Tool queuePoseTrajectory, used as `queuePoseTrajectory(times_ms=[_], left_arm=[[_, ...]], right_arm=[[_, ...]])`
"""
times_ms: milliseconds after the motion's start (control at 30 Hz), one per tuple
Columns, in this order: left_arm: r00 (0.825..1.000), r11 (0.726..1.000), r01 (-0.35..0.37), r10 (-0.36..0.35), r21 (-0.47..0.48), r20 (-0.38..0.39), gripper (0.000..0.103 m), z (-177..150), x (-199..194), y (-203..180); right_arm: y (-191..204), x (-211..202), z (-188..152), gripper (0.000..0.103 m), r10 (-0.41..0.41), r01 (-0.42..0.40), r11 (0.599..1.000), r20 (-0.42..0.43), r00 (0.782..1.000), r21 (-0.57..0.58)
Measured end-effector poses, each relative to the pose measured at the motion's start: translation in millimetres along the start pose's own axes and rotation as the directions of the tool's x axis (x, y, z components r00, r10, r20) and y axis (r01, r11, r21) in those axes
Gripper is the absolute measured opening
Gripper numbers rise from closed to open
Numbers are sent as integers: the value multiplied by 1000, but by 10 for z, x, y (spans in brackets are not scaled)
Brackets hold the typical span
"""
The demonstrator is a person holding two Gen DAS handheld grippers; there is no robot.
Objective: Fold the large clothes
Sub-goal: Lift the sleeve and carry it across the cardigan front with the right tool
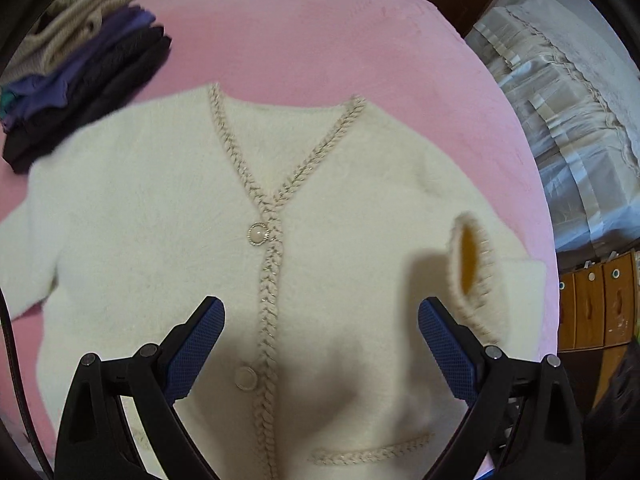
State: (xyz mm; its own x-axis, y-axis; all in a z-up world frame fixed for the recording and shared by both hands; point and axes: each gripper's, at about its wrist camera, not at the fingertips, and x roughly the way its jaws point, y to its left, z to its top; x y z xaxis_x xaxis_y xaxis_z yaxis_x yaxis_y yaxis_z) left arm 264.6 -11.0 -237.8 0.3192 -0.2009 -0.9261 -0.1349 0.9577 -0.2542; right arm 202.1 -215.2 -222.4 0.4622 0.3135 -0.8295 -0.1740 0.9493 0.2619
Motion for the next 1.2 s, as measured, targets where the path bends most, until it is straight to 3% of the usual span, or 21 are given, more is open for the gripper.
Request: queuePoseTrajectory(times_ms=[200, 367, 433, 500, 567, 733, 900, 1033, 1200], left_arm=[[984, 993, 121, -121, -9, -132, 96, 18, 464, 262], [964, 979, 202, -195, 21, -181, 96, 2, 684, 167], [958, 973, 226, -213, 47, -190, 96, 21, 738, 97], [950, 965, 254, -236, 64, -203, 96, 16, 765, 10], [943, 959, 273, -252, 72, -219, 96, 20, 783, -61], [928, 950, 300, -269, 88, -256, 96, 6, 882, -199], [927, 947, 297, -256, 123, -273, 96, -90, 973, -364], [936, 941, 295, -249, 168, -249, 77, -118, 993, -541], [926, 916, 352, -312, 193, -211, 70, -84, 894, -655]], right_arm=[[340, 496, -213, 12, -79, 78, 997, -58, 995, -21], [324, 667, -354, 16, -113, 113, 994, -126, 986, -6], [317, 626, -376, 26, -105, 103, 994, -114, 988, -23], [384, 519, -396, 43, -107, 102, 993, -82, 991, -60], [455, 383, -440, 51, -95, 90, 992, -57, 994, -89], [446, 86, -625, 51, -103, 96, 990, -61, 993, -102], [191, -58, -789, 51, -145, 144, 989, -110, 983, -22], [2, -168, -801, 51, -178, 182, 983, -120, 977, 30], [-59, -233, -767, 51, -189, 197, 978, -116, 975, 65]])
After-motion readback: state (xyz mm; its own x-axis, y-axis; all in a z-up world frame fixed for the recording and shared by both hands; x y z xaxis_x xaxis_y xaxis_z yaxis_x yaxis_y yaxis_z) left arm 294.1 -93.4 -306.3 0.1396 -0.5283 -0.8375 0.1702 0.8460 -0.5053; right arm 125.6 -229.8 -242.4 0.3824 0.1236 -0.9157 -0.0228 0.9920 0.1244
